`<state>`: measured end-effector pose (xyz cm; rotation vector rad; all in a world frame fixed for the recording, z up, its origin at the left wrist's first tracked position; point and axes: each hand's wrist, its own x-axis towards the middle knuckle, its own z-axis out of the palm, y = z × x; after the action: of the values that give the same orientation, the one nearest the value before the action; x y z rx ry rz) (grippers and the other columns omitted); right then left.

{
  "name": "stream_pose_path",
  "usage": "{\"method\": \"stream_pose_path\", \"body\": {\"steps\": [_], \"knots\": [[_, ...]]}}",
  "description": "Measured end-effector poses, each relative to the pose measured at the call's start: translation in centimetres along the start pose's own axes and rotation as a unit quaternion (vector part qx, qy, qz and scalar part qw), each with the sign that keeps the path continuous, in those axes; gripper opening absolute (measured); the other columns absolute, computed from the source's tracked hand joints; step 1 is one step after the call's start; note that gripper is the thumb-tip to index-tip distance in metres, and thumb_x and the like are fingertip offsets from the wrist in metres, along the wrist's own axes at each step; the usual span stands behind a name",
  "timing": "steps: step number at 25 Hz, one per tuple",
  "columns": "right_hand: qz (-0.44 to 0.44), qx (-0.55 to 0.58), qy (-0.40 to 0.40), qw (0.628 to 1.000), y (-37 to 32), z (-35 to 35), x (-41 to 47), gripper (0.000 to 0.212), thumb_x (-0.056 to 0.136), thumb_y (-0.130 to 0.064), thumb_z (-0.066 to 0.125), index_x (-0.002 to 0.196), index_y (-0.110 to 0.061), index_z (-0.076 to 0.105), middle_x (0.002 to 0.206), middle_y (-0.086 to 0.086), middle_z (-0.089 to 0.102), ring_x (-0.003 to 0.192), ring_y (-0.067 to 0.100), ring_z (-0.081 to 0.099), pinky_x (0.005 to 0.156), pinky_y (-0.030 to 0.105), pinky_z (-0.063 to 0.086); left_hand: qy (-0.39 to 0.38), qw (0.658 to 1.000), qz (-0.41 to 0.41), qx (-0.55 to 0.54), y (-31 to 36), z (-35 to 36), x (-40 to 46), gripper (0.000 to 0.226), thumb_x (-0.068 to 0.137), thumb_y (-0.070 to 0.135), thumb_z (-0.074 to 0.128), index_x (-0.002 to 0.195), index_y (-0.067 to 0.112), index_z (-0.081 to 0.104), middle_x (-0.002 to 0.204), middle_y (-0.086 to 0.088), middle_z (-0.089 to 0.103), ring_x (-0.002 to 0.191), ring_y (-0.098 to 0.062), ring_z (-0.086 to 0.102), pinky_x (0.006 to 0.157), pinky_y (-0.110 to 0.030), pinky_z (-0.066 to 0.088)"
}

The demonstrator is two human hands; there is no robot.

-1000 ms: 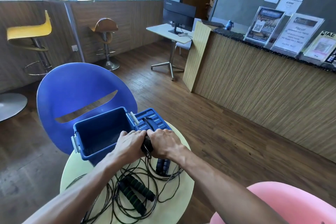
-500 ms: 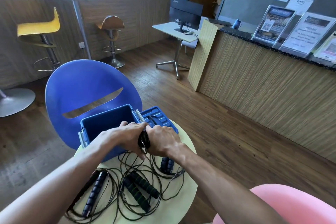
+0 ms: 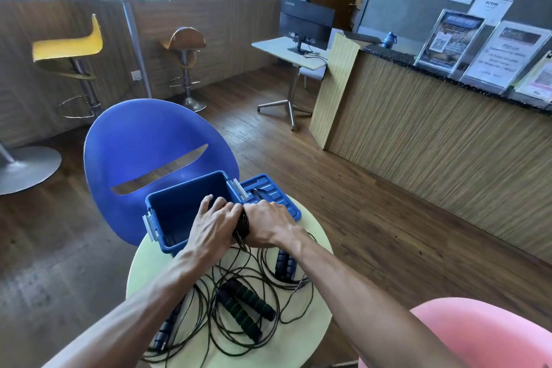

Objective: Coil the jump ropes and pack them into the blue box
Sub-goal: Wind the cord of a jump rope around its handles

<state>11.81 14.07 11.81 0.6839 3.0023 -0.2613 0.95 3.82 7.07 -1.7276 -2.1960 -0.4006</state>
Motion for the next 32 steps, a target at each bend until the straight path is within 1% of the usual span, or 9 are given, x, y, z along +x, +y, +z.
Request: {"method": "stream_pose_path", "body": {"steps": [3, 6, 8, 11, 15, 20, 23, 28, 32], "knots": [[0.011, -0.006, -0.03, 0.999, -1.2, 0.4, -0.2, 0.02, 0.084, -0.034, 0.061, 0.093, -0.017, 0.059, 0.084, 0.005, 0.066, 0.074, 0.028, 0.063, 0.068, 0.034, 0.048, -0.122, 0.992, 0.023, -0.032, -1.6, -1.6, -0.8, 0.04, 0.068, 0.046, 0.068, 0.097, 0.023, 0.052, 0.091, 0.012, 0.061, 0.097, -0.017, 0.058, 0.099, -0.034, 0.028], [-0.028, -0.049, 0.0, 0.998, -2.8, 0.8, -0.5, 0.025, 0.085, -0.033, 0.064, 0.1, -0.015, 0.055, 0.091, 0.008, 0.068, 0.082, 0.032, 0.067, 0.068, 0.038, 0.047, -0.339, 0.936, -0.026, -0.086, -2.9, -4.5, 0.5, 0.064, 0.057, 0.064, 0.074, 0.098, 0.026, 0.044, 0.096, 0.013, 0.062, 0.095, -0.013, 0.058, 0.092, -0.035, 0.037], [-0.04, -0.06, 0.018, 0.997, -4.2, 1.0, -0.6, 0.028, 0.086, -0.033, 0.064, 0.105, -0.014, 0.055, 0.095, 0.009, 0.068, 0.085, 0.033, 0.068, 0.072, 0.039, 0.05, -0.412, 0.906, -0.048, -0.085, -3.3, -5.7, 1.3, 0.066, 0.056, 0.059, 0.081, 0.1, 0.026, 0.044, 0.095, 0.01, 0.064, 0.091, -0.016, 0.059, 0.085, -0.033, 0.04], [0.004, -0.007, 0.004, 1.0, -4.9, 0.6, -0.4, 0.028, 0.084, -0.034, 0.066, 0.104, -0.016, 0.059, 0.094, 0.007, 0.069, 0.083, 0.03, 0.068, 0.077, 0.039, 0.055, -0.343, 0.935, -0.035, -0.081, -3.2, -5.7, 0.7, 0.039, 0.074, 0.04, 0.071, 0.098, 0.02, 0.048, 0.093, 0.004, 0.063, 0.087, -0.02, 0.059, 0.078, -0.03, 0.037], [0.026, 0.0, -0.008, 1.0, -5.1, 0.3, -0.3, 0.021, 0.08, -0.033, 0.067, 0.095, -0.018, 0.063, 0.088, 0.004, 0.071, 0.079, 0.028, 0.068, 0.076, 0.04, 0.058, -0.186, 0.981, 0.009, -0.051, -3.5, -3.3, -1.2, 0.035, 0.078, 0.039, 0.063, 0.099, 0.015, 0.05, 0.098, 0.001, 0.065, 0.107, -0.02, 0.057, 0.113, -0.038, 0.023], [0.043, -0.007, -0.038, 0.998, -5.9, 0.5, -0.1, 0.019, 0.082, -0.037, 0.062, 0.084, -0.018, 0.06, 0.081, 0.003, 0.069, 0.071, 0.025, 0.064, 0.071, 0.035, 0.054, -0.035, 0.997, 0.048, -0.052, -4.2, -1.0, -3.8, 0.022, 0.069, 0.023, 0.064, 0.086, 0.016, 0.053, 0.078, 0.003, 0.06, 0.088, -0.024, 0.06, 0.112, -0.039, 0.027], [0.047, -0.001, -0.043, 0.998, -6.7, 1.3, -0.4, 0.021, 0.082, -0.036, 0.062, 0.091, -0.017, 0.059, 0.083, 0.004, 0.068, 0.073, 0.027, 0.063, 0.07, 0.035, 0.052, -0.036, 0.996, 0.046, -0.062, -5.0, -1.2, -4.7, 0.024, 0.068, 0.025, 0.065, 0.089, 0.017, 0.054, 0.081, 0.005, 0.06, 0.089, -0.023, 0.059, 0.11, -0.038, 0.029], [0.041, 0.01, -0.003, 0.999, -7.9, 1.2, -0.6, 0.028, 0.086, -0.034, 0.061, 0.105, -0.014, 0.054, 0.091, 0.009, 0.069, 0.083, 0.032, 0.067, 0.073, 0.039, 0.048, -0.148, 0.988, 0.022, -0.034, -6.3, -3.7, -4.0, 0.06, 0.071, 0.041, 0.062, 0.125, 0.019, 0.047, 0.107, 0.007, 0.061, 0.106, -0.019, 0.056, 0.105, -0.036, 0.031], [0.047, 0.037, 0.03, 0.998, -8.0, 1.8, -0.5, 0.036, 0.085, -0.044, 0.064, 0.101, -0.015, 0.048, 0.095, 0.009, 0.065, 0.086, 0.033, 0.065, 0.072, 0.04, 0.047, -0.142, 0.989, 0.011, -0.042, -6.6, -4.5, -3.3, 0.038, 0.075, 0.033, 0.058, 0.11, 0.019, 0.05, 0.102, 0.005, 0.06, 0.102, -0.021, 0.057, 0.092, -0.034, 0.037]]}}
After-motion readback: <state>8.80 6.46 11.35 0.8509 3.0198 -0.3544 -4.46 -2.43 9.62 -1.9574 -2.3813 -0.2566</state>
